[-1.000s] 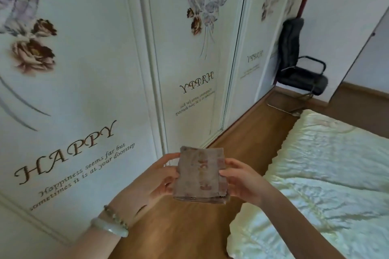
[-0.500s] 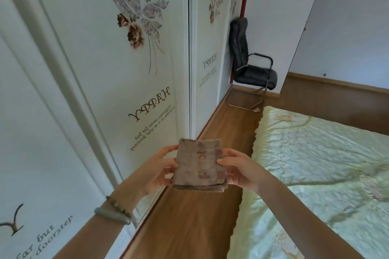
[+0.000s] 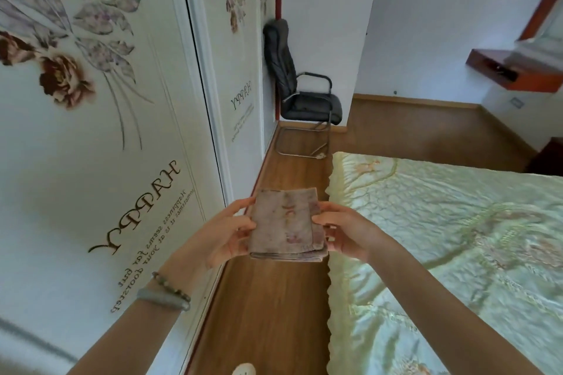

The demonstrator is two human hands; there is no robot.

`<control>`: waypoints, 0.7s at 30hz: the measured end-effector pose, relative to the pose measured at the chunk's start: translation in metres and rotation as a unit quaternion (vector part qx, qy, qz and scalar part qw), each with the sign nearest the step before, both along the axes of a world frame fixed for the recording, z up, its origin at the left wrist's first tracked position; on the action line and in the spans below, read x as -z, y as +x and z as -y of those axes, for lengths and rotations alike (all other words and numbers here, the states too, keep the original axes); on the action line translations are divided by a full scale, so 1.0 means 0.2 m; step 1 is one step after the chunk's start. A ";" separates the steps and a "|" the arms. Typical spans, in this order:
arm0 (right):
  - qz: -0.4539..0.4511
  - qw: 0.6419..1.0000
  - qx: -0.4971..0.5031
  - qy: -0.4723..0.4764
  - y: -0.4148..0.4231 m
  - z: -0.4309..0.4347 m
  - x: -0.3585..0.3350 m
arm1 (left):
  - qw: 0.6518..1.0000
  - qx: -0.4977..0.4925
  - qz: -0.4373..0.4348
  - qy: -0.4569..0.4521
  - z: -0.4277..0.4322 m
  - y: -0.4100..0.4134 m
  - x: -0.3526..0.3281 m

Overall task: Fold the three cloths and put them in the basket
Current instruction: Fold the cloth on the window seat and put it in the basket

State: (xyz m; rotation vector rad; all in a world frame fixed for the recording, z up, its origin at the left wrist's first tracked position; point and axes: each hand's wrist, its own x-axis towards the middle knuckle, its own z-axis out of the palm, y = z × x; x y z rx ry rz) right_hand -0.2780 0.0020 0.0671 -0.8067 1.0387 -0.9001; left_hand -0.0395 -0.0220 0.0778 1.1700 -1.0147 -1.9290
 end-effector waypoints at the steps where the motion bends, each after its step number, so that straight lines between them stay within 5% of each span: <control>1: 0.003 1.000 0.005 -0.005 -0.01 0.07 0.00 | 1.000 0.012 -0.002 0.001 0.11 -0.02 0.00; 21: -0.024 0.989 0.143 0.013 -0.36 1.55 0.03 | 0.988 0.152 -0.014 0.032 1.92 -0.43 0.04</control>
